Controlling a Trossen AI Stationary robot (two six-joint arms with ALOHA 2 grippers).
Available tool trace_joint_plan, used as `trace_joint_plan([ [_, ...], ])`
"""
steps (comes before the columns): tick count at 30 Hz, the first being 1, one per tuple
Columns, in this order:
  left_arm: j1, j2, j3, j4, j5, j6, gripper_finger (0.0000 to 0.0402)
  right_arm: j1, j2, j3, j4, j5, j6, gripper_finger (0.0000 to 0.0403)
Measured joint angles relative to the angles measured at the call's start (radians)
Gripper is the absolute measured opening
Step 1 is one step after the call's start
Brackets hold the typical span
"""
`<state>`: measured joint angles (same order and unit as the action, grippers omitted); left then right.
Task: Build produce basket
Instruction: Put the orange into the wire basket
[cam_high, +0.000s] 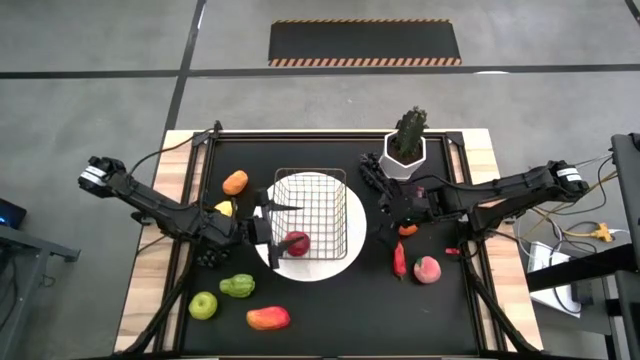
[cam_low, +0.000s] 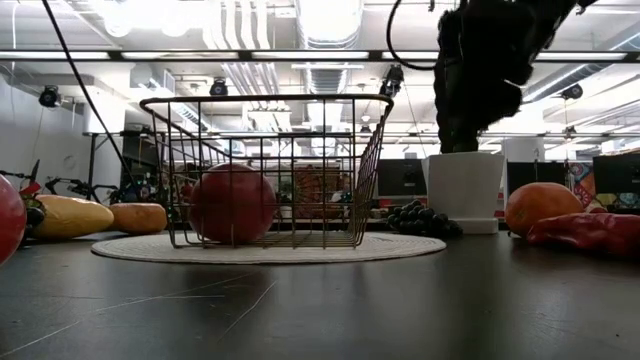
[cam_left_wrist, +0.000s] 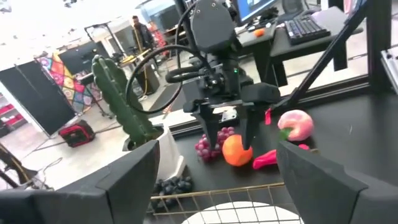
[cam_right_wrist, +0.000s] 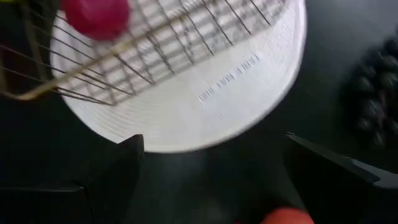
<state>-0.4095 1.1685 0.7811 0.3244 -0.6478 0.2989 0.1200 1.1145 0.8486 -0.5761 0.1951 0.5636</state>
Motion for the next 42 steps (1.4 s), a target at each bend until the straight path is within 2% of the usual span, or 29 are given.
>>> trace_joint_plan([
  [6, 0.002, 0.002, 0.000, 0.000, -0.014, 0.001, 0.0301, 0.002, 0.000, 0.000, -0.114, 0.014, 0.013, 0.0363],
  [12, 0.002, 0.002, 0.000, 0.000, -0.015, 0.003, 0.0301, 0.016, 0.006, 0.000, -0.315, -0.064, -0.364, 0.0363],
  [15, 0.002, 0.002, 0.000, 0.000, -0.014, 0.003, 0.0301, 0.015, 0.006, -0.001, -0.414, -0.065, -0.457, 0.0363],
  [18, 0.002, 0.003, 0.000, 0.000, -0.015, 0.005, 0.0301, 0.015, 0.009, -0.001, -0.458, -0.064, -0.476, 0.0363],
  [24, 0.002, 0.003, 0.000, -0.001, -0.014, 0.031, 0.0301, 0.015, 0.041, -0.001, -0.436, -0.051, -0.470, 0.0363],
  [36, 0.002, 0.003, -0.001, -0.002, -0.014, 0.031, 0.0301, 0.015, 0.229, -0.001, -0.429, -0.010, -0.458, 0.0361],
  [42, 0.002, 0.003, -0.002, -0.002, -0.014, 0.031, 0.0301, 0.016, 0.288, 0.004, -0.430, -0.001, -0.459, 0.0301],
])
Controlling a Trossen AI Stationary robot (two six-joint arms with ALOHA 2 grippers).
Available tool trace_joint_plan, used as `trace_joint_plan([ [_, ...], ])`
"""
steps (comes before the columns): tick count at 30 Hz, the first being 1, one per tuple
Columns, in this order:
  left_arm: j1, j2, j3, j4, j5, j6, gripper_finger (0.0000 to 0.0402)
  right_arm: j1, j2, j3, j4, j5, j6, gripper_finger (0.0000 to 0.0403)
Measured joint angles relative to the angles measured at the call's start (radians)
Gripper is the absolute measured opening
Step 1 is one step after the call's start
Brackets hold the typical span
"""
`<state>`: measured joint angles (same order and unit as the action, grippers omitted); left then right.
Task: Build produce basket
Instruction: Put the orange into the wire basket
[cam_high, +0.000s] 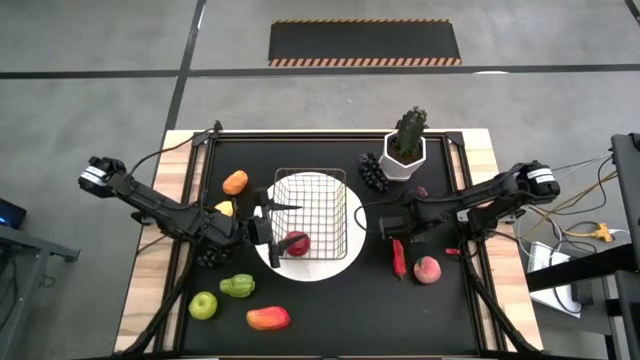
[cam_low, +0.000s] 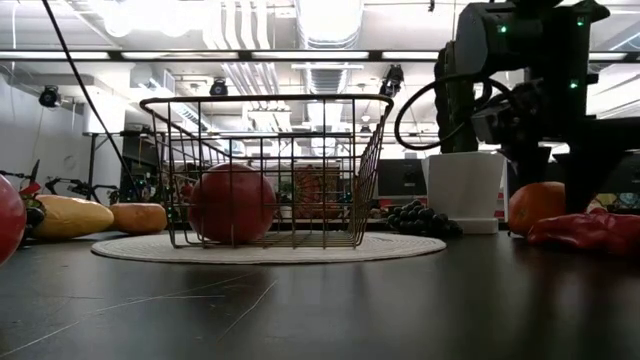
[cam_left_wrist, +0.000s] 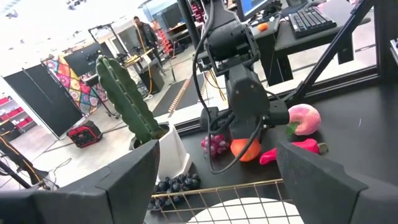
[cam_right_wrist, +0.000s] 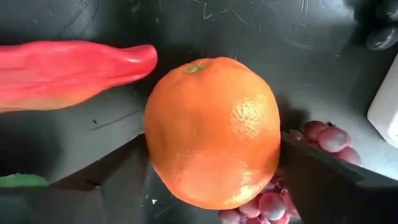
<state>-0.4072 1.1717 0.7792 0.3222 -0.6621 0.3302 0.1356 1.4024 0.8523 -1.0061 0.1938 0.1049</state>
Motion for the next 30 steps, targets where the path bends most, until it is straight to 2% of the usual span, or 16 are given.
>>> trace_joint_plan([
  [4, 0.000, 0.000, 0.000, 0.000, 0.000, 0.000, 0.0301, 0.000, -0.001, -0.001, 0.001, -0.001, 0.007, 0.0260],
  [8, 0.000, 0.000, 0.000, 0.000, 0.000, -0.001, 0.0301, -0.001, -0.043, 0.000, -0.011, -0.017, 0.036, 0.0260],
  [15, 0.000, 0.000, 0.000, 0.017, 0.001, -0.009, 0.0301, 0.000, -0.186, 0.088, 0.016, 0.008, 0.139, 0.0260],
  [17, 0.000, 0.002, 0.000, 0.026, 0.002, -0.010, 0.0301, 0.004, -0.243, 0.092, 0.117, 0.014, 0.146, 0.0260],
  [21, 0.000, 0.023, 0.000, 0.083, 0.003, -0.009, 0.0301, 0.040, -0.356, 0.028, 0.436, 0.015, 0.094, 0.0260],
  [26, 0.002, 0.059, 0.001, 0.162, 0.005, 0.016, 0.0301, 0.099, -0.461, -0.080, 0.778, 0.010, -0.063, 0.0260],
  [30, 0.007, 0.095, 0.002, 0.266, 0.047, 0.038, 0.0301, 0.126, -0.484, -0.173, 1.115, 0.007, -0.194, 0.0258],
])
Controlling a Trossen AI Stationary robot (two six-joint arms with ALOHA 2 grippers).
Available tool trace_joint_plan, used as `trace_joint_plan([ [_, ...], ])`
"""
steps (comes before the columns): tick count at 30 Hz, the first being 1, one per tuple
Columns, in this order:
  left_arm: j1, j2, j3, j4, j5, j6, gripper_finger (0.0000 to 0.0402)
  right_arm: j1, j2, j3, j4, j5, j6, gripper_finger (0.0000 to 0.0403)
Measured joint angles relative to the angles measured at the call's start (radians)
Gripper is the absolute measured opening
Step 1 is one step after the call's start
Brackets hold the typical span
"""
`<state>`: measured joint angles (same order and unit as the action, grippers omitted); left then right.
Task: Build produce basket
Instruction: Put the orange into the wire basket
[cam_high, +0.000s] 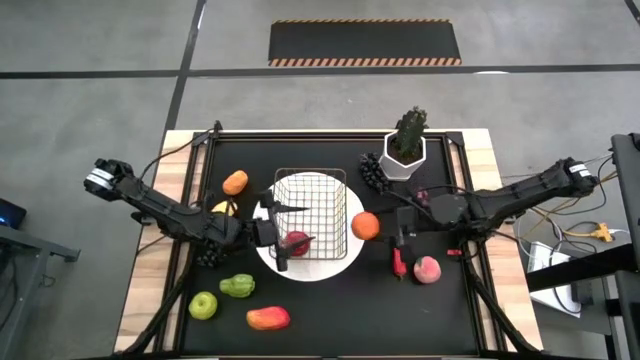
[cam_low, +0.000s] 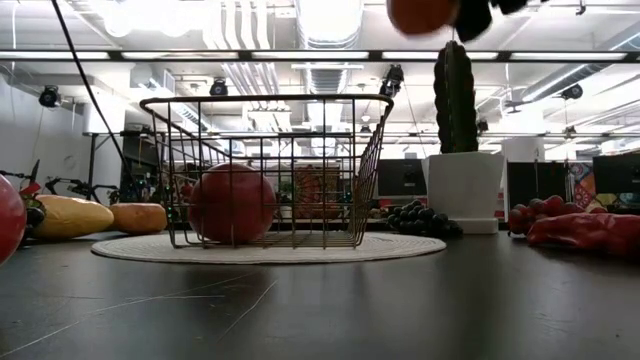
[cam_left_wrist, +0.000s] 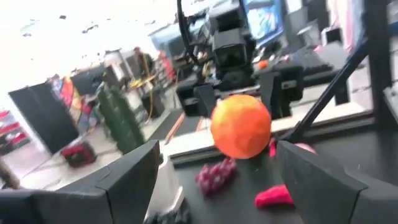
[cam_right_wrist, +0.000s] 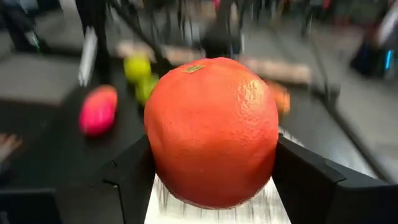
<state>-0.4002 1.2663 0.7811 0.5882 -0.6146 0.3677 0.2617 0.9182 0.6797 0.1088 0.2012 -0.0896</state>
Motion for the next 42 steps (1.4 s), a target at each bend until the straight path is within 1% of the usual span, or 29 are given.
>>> trace_joint_plan([
  [4, 0.021, 0.052, 0.003, 0.088, 0.088, 0.014, 0.0301, 0.000, 0.043, -0.089, 0.305, 0.001, -0.066, 0.0258],
  [6, 0.041, 0.082, 0.007, 0.154, 0.117, 0.013, 0.0301, 0.000, 0.083, -0.124, 0.421, 0.002, -0.086, 0.0258],
  [8, 0.061, 0.111, 0.007, 0.209, 0.136, 0.012, 0.0301, 0.000, 0.125, -0.138, 0.506, 0.001, -0.091, 0.0258],
  [10, 0.083, 0.143, 0.007, 0.259, 0.173, 0.004, 0.0301, -0.002, 0.158, -0.141, 0.537, 0.004, -0.088, 0.0258],
  [15, 0.129, 0.213, 0.008, 0.364, 0.314, -0.056, 0.0301, -0.020, 0.231, -0.104, 0.547, 0.010, -0.060, 0.0258],
  [18, 0.151, 0.254, 0.027, 0.376, 0.349, -0.100, 0.0301, -0.030, 0.258, -0.085, 0.538, 0.010, -0.060, 0.0258],
  [22, 0.164, 0.301, 0.054, 0.371, 0.350, -0.116, 0.0301, -0.040, 0.277, -0.074, 0.526, 0.010, -0.060, 0.0258],
  [27, 0.172, 0.329, 0.066, 0.370, 0.353, -0.128, 0.0301, -0.050, 0.270, -0.073, 0.521, 0.010, -0.033, 0.0258],
  [33, 0.176, 0.327, 0.066, 0.335, 0.344, -0.128, 0.0301, -0.058, 0.269, -0.074, 0.508, 0.009, -0.012, 0.0258],
  [42, 0.206, 0.330, 0.064, 0.306, 0.341, -0.178, 0.0301, -0.058, 0.272, -0.073, 0.515, 0.014, 0.014, 0.0258],
])
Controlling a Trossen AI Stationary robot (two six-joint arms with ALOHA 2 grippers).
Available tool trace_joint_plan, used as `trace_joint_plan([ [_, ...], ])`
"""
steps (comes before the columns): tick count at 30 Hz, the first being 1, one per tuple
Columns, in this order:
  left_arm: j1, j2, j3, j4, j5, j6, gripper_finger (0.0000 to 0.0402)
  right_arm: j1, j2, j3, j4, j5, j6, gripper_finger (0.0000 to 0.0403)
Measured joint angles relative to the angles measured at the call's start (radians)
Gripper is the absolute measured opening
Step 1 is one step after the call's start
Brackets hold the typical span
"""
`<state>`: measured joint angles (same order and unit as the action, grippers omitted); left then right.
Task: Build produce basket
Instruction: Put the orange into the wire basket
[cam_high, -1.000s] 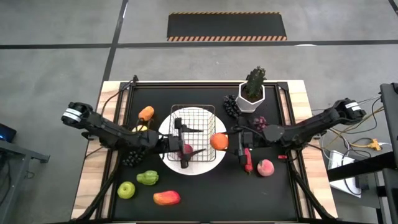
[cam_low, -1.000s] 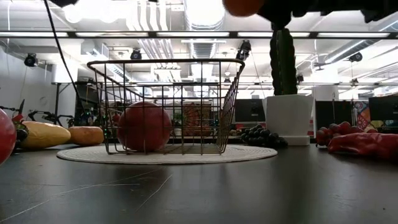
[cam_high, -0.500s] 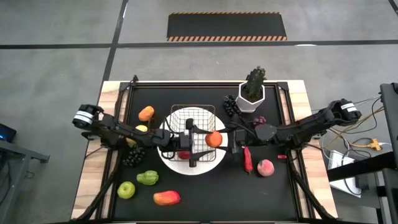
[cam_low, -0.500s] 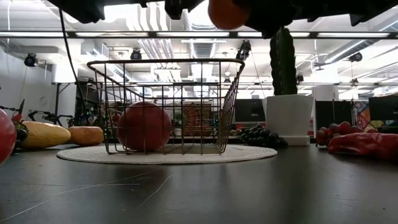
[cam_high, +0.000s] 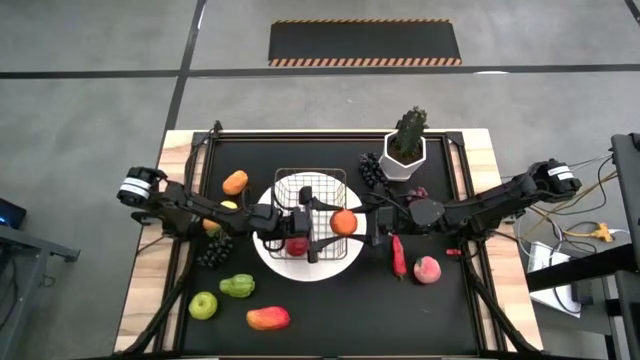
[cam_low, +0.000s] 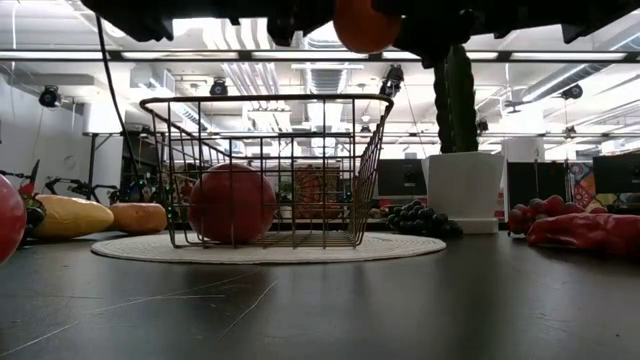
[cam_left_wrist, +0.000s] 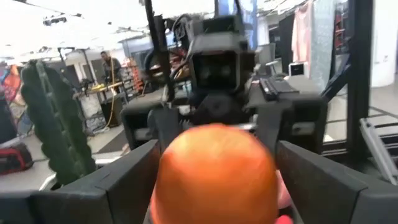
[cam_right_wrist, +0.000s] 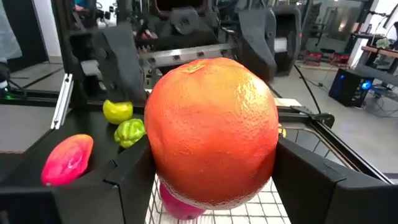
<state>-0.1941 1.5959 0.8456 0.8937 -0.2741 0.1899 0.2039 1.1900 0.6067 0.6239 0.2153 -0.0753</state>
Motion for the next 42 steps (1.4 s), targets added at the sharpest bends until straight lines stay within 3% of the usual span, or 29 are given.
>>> trace_joint_plan([
  [10, 0.012, 0.000, -0.001, -0.025, -0.014, -0.002, 0.0281, 0.000, 0.000, 0.000, -0.028, 0.022, 0.003, 0.0262],
  [15, 0.012, 0.001, -0.001, -0.026, -0.014, -0.005, 0.0245, 0.000, 0.000, 0.001, -0.038, 0.021, 0.034, 0.0304],
  [21, 0.012, 0.001, -0.002, -0.047, -0.034, -0.002, 0.0237, 0.000, -0.007, 0.002, -0.039, 0.020, 0.053, 0.0343],
  [31, 0.028, -0.014, -0.002, -0.380, -0.450, -0.108, 0.0235, 0.000, -0.158, 0.002, -0.204, 0.021, 0.103, 0.0342],
  [36, 0.077, -0.002, -0.003, -0.527, -0.467, -0.331, 0.0234, 0.000, -0.224, 0.002, -0.282, 0.022, 0.129, 0.0342],
  [42, 0.117, 0.037, -0.005, -0.530, -0.466, -0.432, 0.0234, 0.000, -0.224, -0.001, -0.285, 0.022, 0.128, 0.0342],
])
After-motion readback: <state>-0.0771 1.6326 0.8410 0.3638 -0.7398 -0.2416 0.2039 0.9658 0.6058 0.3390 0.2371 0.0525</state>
